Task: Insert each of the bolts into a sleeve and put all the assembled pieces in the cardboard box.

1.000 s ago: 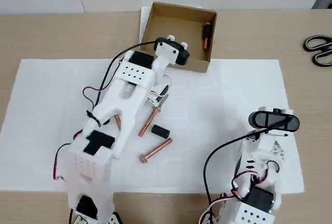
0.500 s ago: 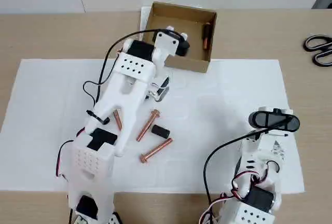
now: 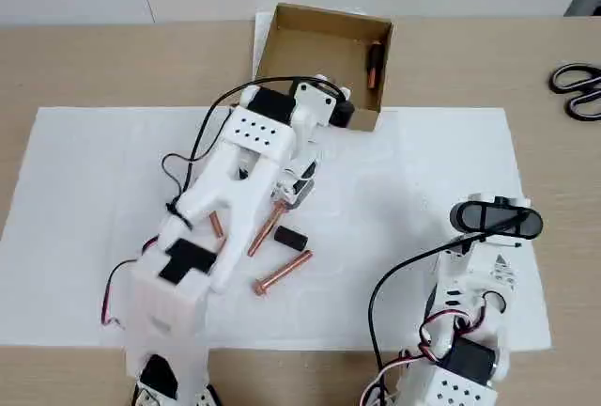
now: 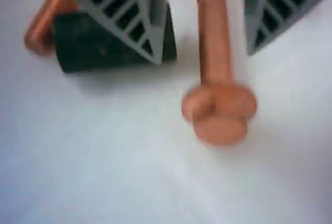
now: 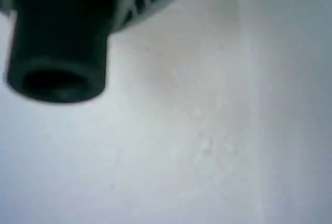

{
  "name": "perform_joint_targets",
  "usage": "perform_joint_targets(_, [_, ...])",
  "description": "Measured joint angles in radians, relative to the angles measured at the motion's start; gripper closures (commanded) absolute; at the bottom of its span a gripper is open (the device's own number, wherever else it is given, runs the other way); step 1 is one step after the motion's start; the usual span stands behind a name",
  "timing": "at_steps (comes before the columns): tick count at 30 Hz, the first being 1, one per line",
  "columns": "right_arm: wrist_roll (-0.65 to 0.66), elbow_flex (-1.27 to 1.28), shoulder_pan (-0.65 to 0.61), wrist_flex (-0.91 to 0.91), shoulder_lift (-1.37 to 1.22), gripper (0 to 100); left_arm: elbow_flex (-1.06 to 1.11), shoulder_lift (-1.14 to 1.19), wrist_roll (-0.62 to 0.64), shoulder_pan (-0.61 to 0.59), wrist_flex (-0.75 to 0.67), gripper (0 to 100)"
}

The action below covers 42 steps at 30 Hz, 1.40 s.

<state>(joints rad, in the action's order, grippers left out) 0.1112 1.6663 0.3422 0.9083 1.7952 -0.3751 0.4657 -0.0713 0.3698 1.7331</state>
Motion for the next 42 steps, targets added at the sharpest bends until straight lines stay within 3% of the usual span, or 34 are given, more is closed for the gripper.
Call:
perform_joint_targets(5, [0.0,0.0,0.0,0.0,0.0,99.4,0.098,-0.117,0.0,0.0,0.0,90])
perform_joint_targets(14, [0.0,0.0,0.0,0.0,0.0,99.4,0.11,-0.123,0.003,0.0,0.0,90])
perform_joint_targets(42, [0.0,0.0,0.0,0.0,0.0,99.4,0.109,0.046,0.009,-0.006,-0.038,90])
